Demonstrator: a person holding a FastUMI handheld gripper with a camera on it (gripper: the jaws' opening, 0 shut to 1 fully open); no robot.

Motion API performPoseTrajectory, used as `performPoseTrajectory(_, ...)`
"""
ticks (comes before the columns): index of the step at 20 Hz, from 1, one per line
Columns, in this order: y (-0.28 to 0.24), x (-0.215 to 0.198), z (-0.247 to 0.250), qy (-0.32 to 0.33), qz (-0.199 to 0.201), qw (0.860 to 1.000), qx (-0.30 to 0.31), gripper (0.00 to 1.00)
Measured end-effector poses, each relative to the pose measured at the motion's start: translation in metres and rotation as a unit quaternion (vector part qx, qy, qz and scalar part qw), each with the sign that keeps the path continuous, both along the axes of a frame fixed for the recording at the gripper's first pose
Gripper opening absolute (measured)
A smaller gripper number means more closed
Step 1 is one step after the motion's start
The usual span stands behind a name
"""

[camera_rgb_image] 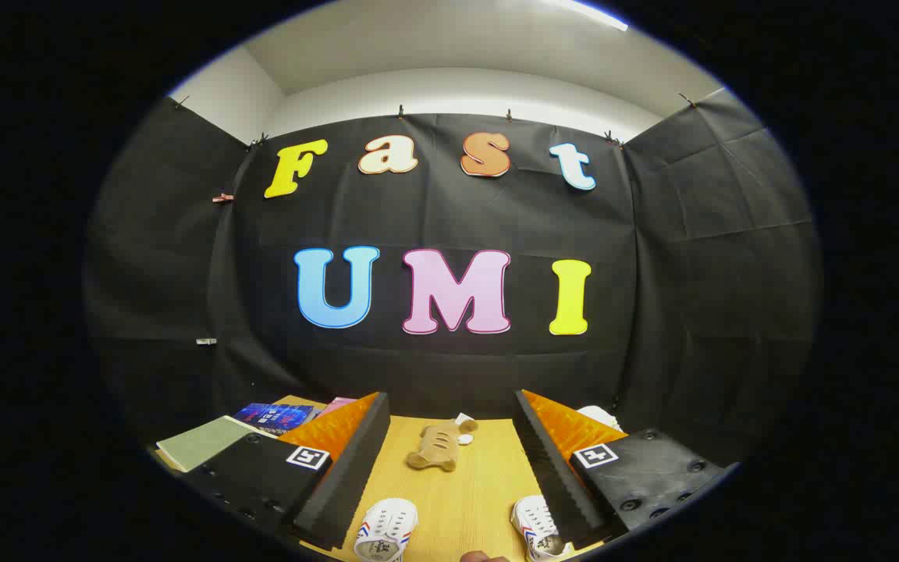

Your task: Open the storage box then place both shoes into the box .Put the left shoe in first, then the right shoe, with the right side of both shoes facing outward in a uniform manner.

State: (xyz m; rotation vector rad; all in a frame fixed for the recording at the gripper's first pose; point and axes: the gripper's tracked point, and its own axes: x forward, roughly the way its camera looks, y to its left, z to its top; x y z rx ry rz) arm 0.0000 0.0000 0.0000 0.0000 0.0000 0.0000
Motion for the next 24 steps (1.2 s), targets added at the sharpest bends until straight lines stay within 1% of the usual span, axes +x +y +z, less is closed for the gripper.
performPoseTrajectory(9, -0.001, 0.011, -0.009, 0.016, 0.002, 1.000, -0.016, 0.97)
performPoseTrajectory(14, 0.003, 0.015, -0.015, 0.021, 0.001, 1.000, -0.017, 0.97)
performPoseTrajectory(19, 0.013, 0.019, -0.026, 0.033, 0.008, 0.999, -0.019, 0.97)
performPoseTrajectory(24, 0.011, 0.021, -0.040, 0.049, -0.006, 0.999, -0.007, 0.97)
